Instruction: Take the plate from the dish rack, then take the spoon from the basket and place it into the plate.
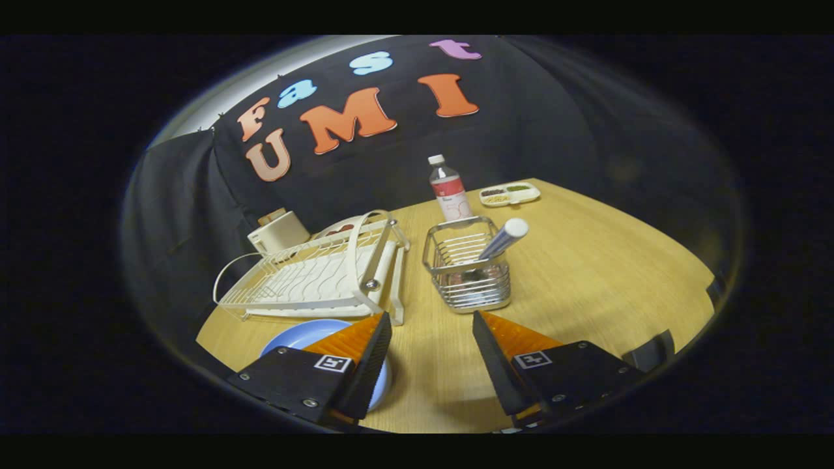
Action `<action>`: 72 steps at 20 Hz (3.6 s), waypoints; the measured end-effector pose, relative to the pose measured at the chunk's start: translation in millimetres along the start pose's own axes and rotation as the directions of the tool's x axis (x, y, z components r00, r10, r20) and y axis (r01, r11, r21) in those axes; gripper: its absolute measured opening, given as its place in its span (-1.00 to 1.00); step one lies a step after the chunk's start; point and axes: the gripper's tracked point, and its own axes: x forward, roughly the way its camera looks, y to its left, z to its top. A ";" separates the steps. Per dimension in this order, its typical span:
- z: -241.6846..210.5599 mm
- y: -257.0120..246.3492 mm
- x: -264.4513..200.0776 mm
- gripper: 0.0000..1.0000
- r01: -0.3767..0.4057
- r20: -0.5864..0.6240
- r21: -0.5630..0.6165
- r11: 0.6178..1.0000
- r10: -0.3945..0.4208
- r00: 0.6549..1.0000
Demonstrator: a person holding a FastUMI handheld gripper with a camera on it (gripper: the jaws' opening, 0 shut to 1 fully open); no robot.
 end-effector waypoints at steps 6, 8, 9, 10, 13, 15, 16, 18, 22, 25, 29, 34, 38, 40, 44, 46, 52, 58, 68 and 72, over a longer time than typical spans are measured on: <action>46.4 -31.5 3.8 0.54 0.154 0.274 -0.070 0.986 -0.130 0.953; 58.3 -25.3 4.3 0.47 0.162 0.342 -0.113 0.980 -0.114 0.933; 64.5 -23.8 5.0 0.42 0.172 0.367 -0.120 0.978 -0.117 0.923; 68.0 -22.7 7.6 0.39 0.181 0.384 -0.122 0.976 -0.122 0.915; 67.9 -22.2 13.2 0.05 0.197 0.384 -0.112 0.974 -0.140 0.913; 65.0 -22.9 16.2 -0.31 0.207 0.371 -0.109 0.972 -0.154 0.916; 63.2 -22.8 17.6 -0.40 0.209 0.362 -0.110 0.972 -0.156 0.919; 64.2 -11.3 16.7 -0.62 0.165 0.358 -0.099 0.981 -0.120 0.926; 69.3 -3.3 14.1 -0.80 0.152 0.354 -0.107 0.983 -0.105 0.929; 82.3 6.0 4.6 -0.80 0.131 0.368 -0.107 0.986 -0.083 0.926; 101.4 10.8 -16.9 -0.80 0.132 0.397 -0.105 0.986 -0.081 0.914; 117.6 25.2 -53.4 -0.80 0.085 0.424 -0.121 0.989 -0.026 0.905; 111.0 34.3 -71.8 -0.80 0.065 0.423 -0.148 0.987 0.004 0.906; 100.6 44.8 -78.4 -0.81 0.028 0.404 -0.156 0.987 0.038 0.914; 82.6 62.7 -84.3 -0.81 -0.047 0.376 -0.163 0.986 0.106 0.920; 73.7 73.5 -85.7 -0.80 -0.091 0.354 -0.166 0.982 0.146 0.924; 61.7 94.9 -104.1 -0.81 -0.185 0.333 -0.240 0.953 0.260 0.906; 30.1 121.0 -96.4 -0.80 -0.271 0.254 -0.282 0.920 0.344 0.904; -12.2 144.1 -59.3 -0.80 -0.358 0.150 -0.243 0.902 0.400 0.904; -19.0 136.7 -51.6 -0.78 -0.354 0.132 -0.228 0.907 0.389 0.912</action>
